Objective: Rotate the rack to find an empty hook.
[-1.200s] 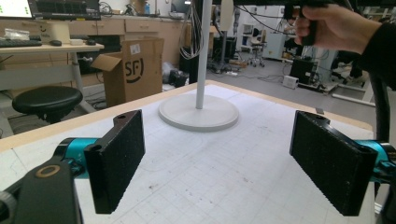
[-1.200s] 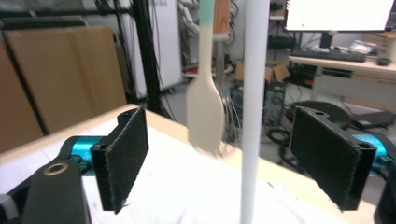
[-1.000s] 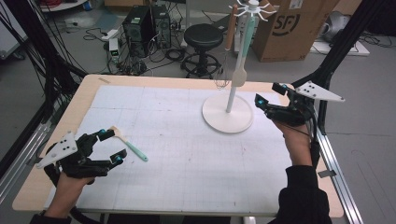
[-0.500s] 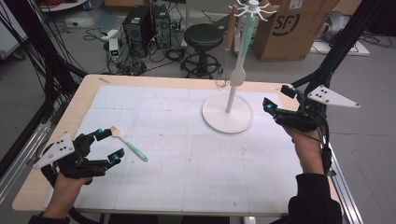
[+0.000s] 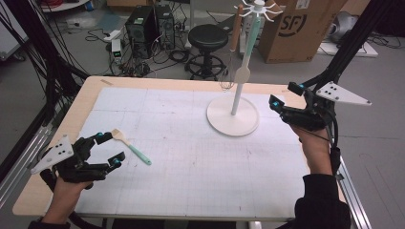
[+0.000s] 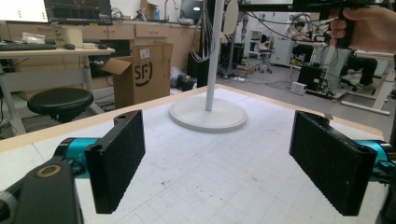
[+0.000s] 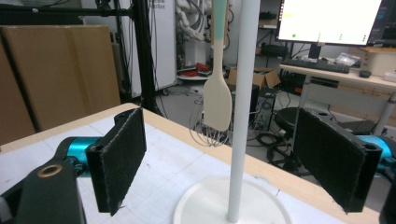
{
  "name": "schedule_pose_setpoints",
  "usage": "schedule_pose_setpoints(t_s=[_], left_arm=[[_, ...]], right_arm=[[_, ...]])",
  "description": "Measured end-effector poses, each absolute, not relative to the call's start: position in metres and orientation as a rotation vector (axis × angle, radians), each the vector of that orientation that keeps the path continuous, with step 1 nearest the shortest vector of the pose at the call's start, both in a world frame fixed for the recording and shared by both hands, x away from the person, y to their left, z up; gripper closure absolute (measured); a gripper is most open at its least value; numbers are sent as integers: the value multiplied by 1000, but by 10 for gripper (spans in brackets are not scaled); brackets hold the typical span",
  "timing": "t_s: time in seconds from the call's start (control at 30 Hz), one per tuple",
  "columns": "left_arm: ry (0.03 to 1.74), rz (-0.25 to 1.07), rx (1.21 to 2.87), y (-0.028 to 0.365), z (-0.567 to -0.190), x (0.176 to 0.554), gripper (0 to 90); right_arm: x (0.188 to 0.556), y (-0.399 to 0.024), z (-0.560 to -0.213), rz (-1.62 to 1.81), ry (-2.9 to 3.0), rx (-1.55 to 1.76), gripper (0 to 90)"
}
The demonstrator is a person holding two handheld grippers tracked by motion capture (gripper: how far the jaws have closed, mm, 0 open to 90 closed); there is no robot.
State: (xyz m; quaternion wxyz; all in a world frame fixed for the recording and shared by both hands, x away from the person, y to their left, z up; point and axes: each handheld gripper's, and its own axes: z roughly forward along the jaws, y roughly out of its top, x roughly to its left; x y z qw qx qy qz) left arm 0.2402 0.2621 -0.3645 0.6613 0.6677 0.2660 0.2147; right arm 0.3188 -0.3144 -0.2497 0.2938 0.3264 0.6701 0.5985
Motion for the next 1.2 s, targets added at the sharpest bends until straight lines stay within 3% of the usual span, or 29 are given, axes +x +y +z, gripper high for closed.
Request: schedule_pose_setpoints(t_s=[0.63,0.73,1.03,1.2], left_arm=[[624,485,1511,267,-371,236,189],[622,483,1506,266,-371,235,190],[613,470,1519,261,-373,233,194],[607,458,1530,259,-375,233,196]], right_arm=[[337,-327,-217,1653,1691,900,188],[341,-329,-210,1665,1669,899,259],[360,-320,-187,1755,1695,819,718],[373,-308,-175,1714,1707,810,886]])
